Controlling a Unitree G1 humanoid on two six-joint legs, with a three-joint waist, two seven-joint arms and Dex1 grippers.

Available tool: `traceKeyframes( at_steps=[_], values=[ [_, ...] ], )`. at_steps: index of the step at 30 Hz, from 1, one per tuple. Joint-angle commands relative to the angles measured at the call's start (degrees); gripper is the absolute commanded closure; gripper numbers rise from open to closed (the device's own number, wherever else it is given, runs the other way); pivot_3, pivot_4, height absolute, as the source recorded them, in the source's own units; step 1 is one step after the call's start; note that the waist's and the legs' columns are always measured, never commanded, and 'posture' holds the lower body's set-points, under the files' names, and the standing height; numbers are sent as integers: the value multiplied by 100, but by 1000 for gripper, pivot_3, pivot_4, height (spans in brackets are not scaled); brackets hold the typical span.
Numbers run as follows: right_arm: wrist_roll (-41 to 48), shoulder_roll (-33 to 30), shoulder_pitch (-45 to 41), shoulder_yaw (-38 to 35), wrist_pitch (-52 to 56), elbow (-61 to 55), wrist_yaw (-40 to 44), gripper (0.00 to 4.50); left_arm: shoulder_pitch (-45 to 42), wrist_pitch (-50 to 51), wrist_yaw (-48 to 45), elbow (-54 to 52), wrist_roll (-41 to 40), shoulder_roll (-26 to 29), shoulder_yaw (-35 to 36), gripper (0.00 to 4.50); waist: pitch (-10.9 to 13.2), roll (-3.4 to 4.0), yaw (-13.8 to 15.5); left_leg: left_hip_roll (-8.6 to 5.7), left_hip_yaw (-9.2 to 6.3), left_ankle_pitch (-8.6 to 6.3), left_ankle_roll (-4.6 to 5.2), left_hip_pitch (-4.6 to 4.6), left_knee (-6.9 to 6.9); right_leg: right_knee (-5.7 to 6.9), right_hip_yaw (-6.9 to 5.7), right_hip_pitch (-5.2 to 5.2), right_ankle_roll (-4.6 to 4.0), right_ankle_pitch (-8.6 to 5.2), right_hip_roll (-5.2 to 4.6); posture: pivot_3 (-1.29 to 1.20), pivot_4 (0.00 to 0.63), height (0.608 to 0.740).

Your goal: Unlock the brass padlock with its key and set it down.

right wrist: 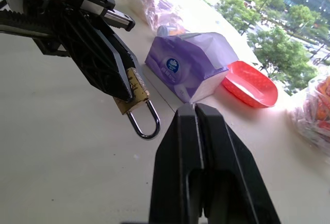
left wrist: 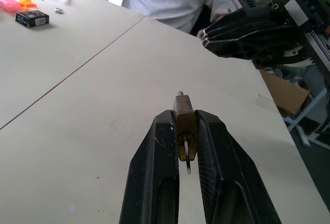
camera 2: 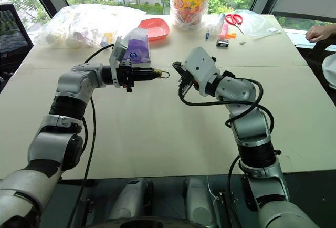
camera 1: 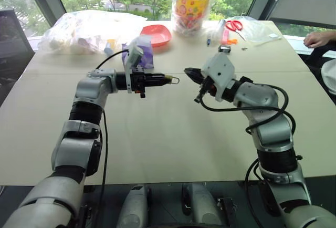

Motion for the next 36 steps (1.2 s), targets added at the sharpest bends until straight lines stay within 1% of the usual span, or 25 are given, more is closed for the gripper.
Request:
traceKeyframes(
  at_steps=[1,10,15,19,28,36],
  values=[
    [261,-53,-22,51,267,-374,-7,4382,-56,26,-5,-247,-122,-1,42,4500,0,0,-2,0,0,0,0,0,0,0,0,0,0,0,0,0,150,740],
    [389,-202,24,288,284,-376,-72,4382,94,355,-93,-785,-334,20,17,4500,0,0,-6,0,0,0,0,0,0,-2,0,0,0,0,0,0,150,740],
    [386,-215,-21,385,165,-189,-120,4382,320,614,-308,-1320,-455,160,-132,4500,0,0,-16,0,0,0,0,0,0,-2,0,0,0,0,1,0,150,740],
    [400,-286,-10,440,142,-108,-68,4382,404,696,-301,-1505,-532,244,-113,4500,0,0,-8,0,0,0,0,0,0,-2,0,0,0,0,1,0,150,740],
    [657,-507,178,638,219,-257,253,4382,309,655,-112,-1429,-648,252,-5,4500,0,0,-4,-1,0,0,0,-1,0,-5,0,0,0,-1,0,0,150,740],
    [781,-680,363,611,341,-438,246,4382,137,354,23,-944,-530,58,-9,4500,0,0,6,-1,0,0,0,-1,0,-6,0,0,0,-1,0,0,150,740]
  ],
)
